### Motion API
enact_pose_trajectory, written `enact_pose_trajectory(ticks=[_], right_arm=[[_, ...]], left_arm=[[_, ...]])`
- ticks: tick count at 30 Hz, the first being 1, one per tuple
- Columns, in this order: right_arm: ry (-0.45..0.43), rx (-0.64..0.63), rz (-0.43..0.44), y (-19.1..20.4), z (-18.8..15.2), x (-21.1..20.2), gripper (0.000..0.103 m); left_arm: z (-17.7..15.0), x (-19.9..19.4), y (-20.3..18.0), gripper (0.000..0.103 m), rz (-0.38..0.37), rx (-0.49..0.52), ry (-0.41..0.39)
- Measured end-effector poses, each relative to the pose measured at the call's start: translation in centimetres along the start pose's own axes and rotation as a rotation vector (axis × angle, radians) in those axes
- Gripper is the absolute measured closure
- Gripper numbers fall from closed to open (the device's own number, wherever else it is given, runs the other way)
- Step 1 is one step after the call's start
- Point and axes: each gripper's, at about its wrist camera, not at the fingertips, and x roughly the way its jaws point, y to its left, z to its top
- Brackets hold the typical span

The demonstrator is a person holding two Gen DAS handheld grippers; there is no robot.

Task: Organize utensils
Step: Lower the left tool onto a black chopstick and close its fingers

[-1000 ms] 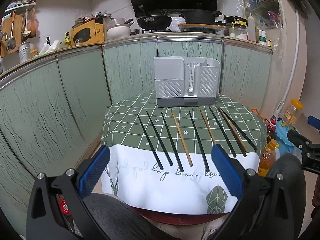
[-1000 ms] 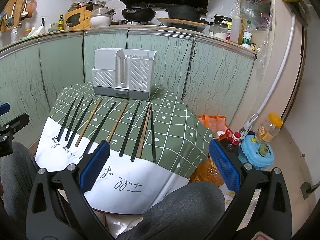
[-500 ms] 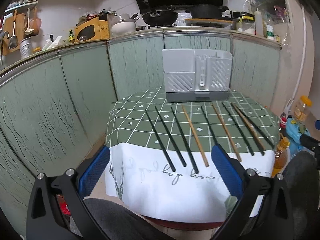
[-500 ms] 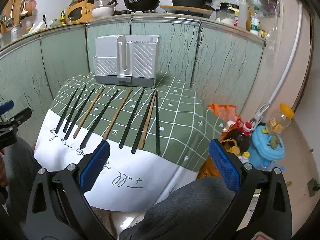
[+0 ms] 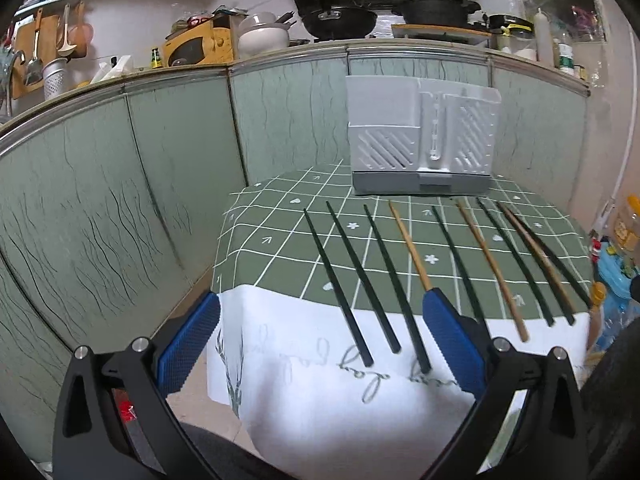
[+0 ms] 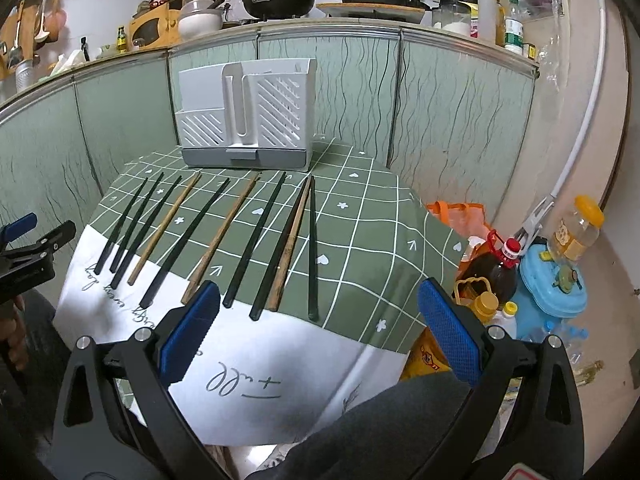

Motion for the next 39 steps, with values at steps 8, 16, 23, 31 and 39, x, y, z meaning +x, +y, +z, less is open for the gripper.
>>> enact_pose_trajectory(ticks=[8,16,23,31,39], right_arm=[[0.008,0.003,-0.016,-0.6,-0.2,2.3,0.008],[0.017,0.033,-0.025,-1.4,-0.1,3.9,0.008],[0.021,0.034,-0.052,-1.7,-0.3,4.4,0.008],[0.025,0.012,-0.077,-1.8,-0.7,4.6,0.008],[0.048,0.008,-0.047,-2.4,-0.8,5.3,0.009]], left_arm=[[-0.6,3.6,0.2,0.017,0.03,-0.024,0.059],[-1.7,5.6,-0.1,0.031,0.047,-0.055,0.088],[-2.5,6.5,-0.7,0.045,0.049,-0.068,0.112],[-3.0,6.1,-1.9,0.063,0.073,-0.064,0.096],[-3.2,5.7,-2.6,0.075,0.078,-0.079,0.101]])
